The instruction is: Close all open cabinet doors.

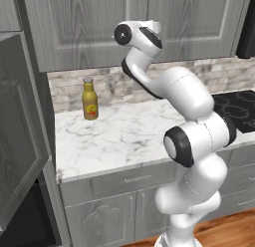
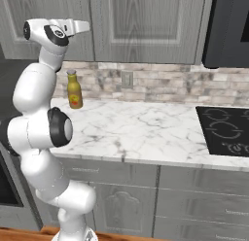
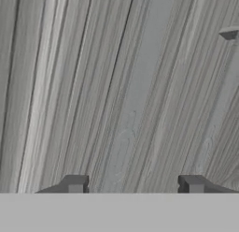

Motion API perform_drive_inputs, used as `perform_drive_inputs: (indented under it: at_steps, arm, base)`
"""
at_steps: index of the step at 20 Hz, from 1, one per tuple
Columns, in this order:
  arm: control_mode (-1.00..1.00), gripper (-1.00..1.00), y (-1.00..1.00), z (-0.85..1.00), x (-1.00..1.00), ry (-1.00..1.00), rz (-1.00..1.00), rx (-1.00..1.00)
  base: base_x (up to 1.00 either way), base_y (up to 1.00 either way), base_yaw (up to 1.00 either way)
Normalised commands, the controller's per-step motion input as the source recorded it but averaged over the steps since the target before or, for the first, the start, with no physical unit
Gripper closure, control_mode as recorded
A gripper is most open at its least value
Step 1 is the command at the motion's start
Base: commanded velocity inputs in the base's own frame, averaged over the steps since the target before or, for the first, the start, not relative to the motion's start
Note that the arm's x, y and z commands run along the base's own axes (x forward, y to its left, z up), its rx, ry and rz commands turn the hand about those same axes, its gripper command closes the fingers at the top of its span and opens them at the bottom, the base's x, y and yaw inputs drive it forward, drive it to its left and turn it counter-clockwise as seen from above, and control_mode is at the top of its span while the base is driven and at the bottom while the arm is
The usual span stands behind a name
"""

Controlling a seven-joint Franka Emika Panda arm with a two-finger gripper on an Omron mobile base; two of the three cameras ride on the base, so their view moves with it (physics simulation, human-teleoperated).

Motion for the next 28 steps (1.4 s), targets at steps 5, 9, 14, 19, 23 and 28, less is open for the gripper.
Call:
perform_drive_inputs:
  at_steps: [5,9,14,19,23,28]
  arm:
    - [-1.00,-1.00,0.00,0.00,-0.34,0.00,0.00,0.00]
    - [-1.00,-1.00,0.00,0.00,-0.46,0.00,0.00,0.00]
    - [-1.00,-1.00,0.00,0.00,-0.43,0.00,0.00,0.00]
    - [-1.00,-1.00,-0.04,0.01,-0.43,0.00,0.00,0.00]
    - [-1.00,-1.00,-0.13,0.06,-0.65,0.00,0.00,0.03]
    - [-1.00,-1.00,-0.03,0.09,-0.97,0.00,0.00,0.06]
  base:
    - [0.00,0.00,0.00]
    - [0.00,0.00,0.00]
    - [0.00,0.00,0.00]
    - [0.00,0.00,0.00]
    - [0.00,0.00,0.00]
    - [0.00,0.00,0.00]
